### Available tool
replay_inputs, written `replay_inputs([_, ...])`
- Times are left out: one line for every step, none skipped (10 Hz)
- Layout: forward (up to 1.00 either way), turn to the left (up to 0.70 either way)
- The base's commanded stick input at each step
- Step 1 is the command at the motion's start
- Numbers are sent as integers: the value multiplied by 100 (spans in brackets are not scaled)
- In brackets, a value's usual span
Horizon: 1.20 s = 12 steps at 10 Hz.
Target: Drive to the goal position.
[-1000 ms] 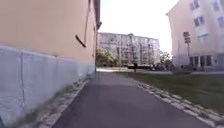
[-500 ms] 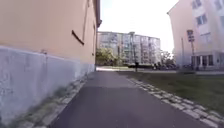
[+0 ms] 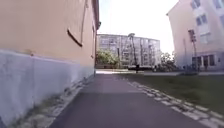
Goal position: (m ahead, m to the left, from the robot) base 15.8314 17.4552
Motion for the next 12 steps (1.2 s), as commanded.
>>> replay_inputs([70, 0])
replay_inputs([70, 0])
replay_inputs([70, 0])
replay_inputs([70, 0])
replay_inputs([70, 0])
replay_inputs([70, 0])
replay_inputs([70, 0])
replay_inputs([70, 0])
replay_inputs([70, 0])
replay_inputs([70, 0])
replay_inputs([70, 0])
replay_inputs([70, 0])
